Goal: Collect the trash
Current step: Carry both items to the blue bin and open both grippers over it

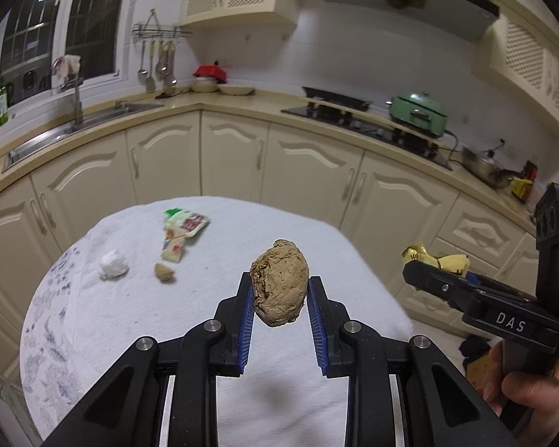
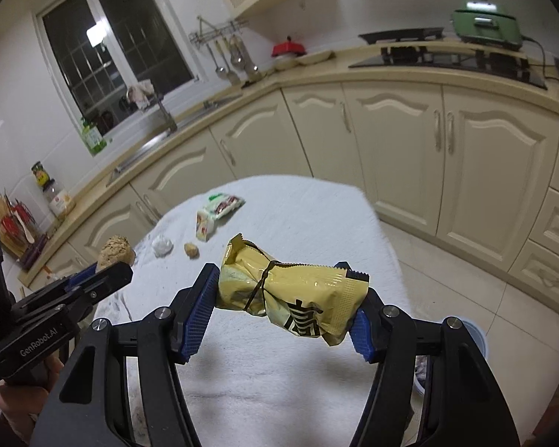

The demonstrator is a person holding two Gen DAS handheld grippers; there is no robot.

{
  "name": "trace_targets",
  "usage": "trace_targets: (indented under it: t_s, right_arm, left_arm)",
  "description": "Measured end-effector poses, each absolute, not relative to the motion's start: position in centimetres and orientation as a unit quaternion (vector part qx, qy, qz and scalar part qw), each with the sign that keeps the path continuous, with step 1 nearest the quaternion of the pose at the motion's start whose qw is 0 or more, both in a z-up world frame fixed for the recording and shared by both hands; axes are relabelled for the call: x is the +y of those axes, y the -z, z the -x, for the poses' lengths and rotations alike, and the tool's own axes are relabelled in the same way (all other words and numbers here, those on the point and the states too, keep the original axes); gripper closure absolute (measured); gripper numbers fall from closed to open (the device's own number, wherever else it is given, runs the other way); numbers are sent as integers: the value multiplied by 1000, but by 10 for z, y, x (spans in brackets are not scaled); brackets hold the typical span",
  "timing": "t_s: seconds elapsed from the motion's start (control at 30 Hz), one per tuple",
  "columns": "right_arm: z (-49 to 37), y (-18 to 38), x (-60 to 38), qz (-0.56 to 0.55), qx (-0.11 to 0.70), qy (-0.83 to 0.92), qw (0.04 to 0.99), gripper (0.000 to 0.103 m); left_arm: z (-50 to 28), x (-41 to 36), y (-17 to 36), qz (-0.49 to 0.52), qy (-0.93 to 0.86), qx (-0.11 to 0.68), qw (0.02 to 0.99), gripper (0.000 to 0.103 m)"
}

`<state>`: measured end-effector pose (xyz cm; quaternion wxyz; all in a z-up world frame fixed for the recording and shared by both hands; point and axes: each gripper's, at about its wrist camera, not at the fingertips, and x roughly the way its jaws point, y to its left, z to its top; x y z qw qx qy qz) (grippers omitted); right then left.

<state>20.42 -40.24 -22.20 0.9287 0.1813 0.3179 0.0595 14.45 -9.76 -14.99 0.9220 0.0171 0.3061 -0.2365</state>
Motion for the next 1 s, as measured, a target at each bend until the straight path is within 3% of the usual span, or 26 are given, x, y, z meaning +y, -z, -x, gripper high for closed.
trace_targets:
  t_s: [0.53, 1.0]
  right_arm:
    - [-128, 211, -540, -242, 268, 78, 929, 39]
    - [-133, 294, -632, -307, 323, 145, 883, 39]
  left_arm:
    - [-121, -237, 138, -55, 359, 286, 887, 79]
    - [-211, -360, 210, -95, 420, 386, 816, 79]
